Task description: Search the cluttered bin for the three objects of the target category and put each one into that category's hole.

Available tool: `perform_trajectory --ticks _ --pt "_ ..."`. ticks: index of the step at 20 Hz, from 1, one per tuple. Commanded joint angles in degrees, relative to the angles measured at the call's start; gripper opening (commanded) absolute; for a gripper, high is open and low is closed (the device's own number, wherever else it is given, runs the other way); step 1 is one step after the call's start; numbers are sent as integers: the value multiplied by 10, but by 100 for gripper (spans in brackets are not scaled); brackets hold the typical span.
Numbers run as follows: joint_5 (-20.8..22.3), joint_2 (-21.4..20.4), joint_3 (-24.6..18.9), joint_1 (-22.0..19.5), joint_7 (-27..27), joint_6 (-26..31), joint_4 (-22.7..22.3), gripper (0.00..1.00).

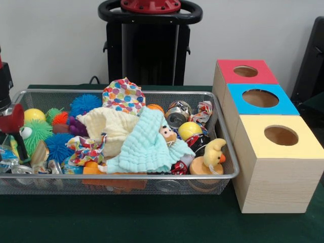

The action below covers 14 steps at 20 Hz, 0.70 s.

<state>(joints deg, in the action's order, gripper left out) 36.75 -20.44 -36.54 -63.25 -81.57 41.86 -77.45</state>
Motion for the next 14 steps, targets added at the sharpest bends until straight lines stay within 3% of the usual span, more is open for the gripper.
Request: perform_trajectory --ticks 1,14 --pt "91 41 -3 -9 211 -22 23 100" --pt "107 51 -14 -16 204 -30 21 100"
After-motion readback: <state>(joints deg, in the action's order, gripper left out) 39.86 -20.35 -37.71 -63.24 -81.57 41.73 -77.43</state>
